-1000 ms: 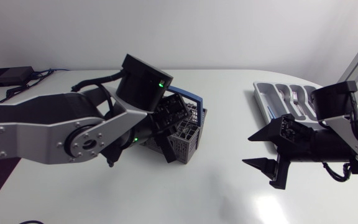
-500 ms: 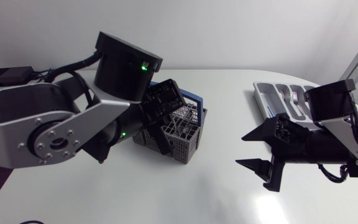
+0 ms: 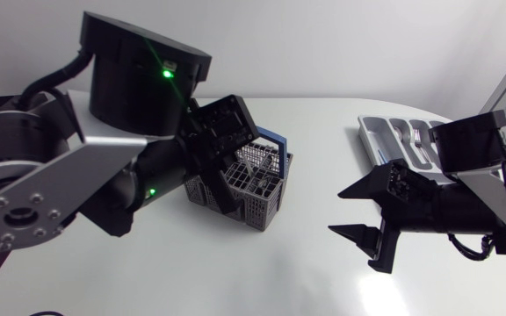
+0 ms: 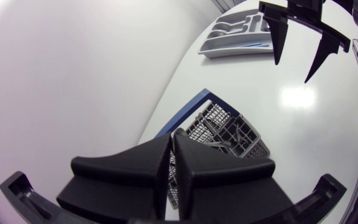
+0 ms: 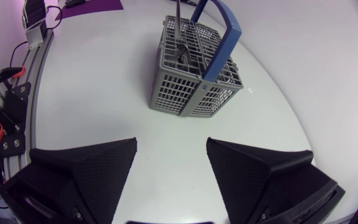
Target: Unload the cutlery basket into the drawer organizer.
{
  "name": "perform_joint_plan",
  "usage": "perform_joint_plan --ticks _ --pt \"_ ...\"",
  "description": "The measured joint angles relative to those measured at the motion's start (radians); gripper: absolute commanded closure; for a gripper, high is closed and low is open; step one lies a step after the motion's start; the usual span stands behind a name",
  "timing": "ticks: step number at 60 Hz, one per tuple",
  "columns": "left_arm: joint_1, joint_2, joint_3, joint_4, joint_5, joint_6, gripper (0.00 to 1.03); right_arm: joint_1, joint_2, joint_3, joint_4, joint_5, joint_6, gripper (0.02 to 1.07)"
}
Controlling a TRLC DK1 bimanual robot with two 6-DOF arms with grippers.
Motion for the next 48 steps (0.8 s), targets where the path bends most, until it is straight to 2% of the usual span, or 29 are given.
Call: perform_joint_plan --ticks 14,36,48 --pt "-0.026 -0.043 0.001 -0.075 0.014 -0.033 1.00 0.005 -0.025 0.007 0.000 -0.010 0.070 0.25" --pt "-0.024 -0.008 0.054 -0.177 0.179 -0.267 1.00 0.063 -0.060 0.054 0.000 -0.039 0.209 0.25" --pt "0.034 0.056 0.109 -0.227 0.291 -0.383 1.00 0.123 -0.050 0.089 0.001 -0.038 0.283 0.26"
